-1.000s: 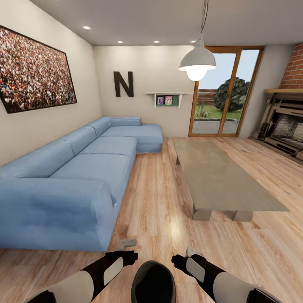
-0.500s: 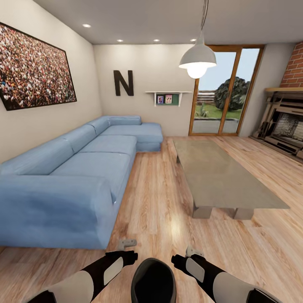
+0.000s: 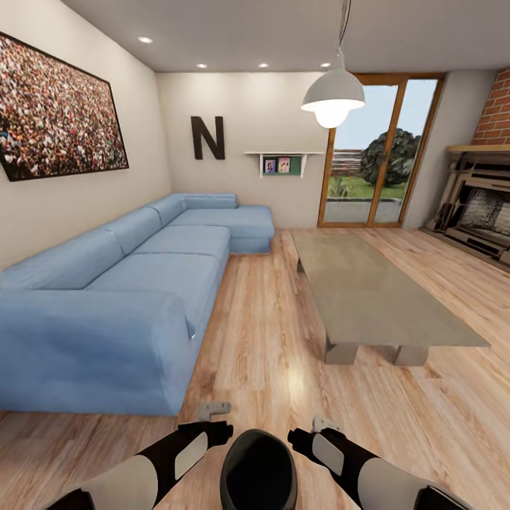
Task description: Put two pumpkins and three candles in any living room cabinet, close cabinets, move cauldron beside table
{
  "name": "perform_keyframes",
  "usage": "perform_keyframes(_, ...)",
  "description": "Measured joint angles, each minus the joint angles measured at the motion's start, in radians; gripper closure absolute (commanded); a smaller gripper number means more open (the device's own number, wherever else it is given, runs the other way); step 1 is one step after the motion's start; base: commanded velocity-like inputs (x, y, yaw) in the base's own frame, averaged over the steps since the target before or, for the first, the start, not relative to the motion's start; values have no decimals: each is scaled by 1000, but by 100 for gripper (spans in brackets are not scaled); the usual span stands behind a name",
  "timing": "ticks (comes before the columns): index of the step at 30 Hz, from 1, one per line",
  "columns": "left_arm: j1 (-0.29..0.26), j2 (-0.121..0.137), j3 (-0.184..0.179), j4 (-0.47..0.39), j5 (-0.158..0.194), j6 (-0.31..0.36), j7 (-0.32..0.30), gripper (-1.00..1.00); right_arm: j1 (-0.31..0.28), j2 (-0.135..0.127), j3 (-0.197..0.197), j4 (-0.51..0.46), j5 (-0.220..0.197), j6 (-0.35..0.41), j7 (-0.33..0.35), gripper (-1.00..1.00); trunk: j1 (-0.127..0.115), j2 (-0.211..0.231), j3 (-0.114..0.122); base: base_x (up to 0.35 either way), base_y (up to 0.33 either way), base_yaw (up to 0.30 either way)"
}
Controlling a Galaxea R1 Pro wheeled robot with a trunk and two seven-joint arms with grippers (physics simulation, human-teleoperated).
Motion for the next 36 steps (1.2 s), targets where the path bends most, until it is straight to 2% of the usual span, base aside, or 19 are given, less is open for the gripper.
perform_keyframes(18,0,2,-3,-10,2,2,-10,-100,0,4,1,0,6,0,1,-100,69,-126,-56,0,0,0)
perform_keyframes(27,0,5,-4,-5,-2,3,-123,-100,0,4,1,0,5,0,2,-100,104,-189,-85,0,0,0)
perform_keyframes(36,0,6,-3,-1,-1,3,-141,-100,0,4,1,0,6,0,2,-100,138,-252,-113,0,0,0)
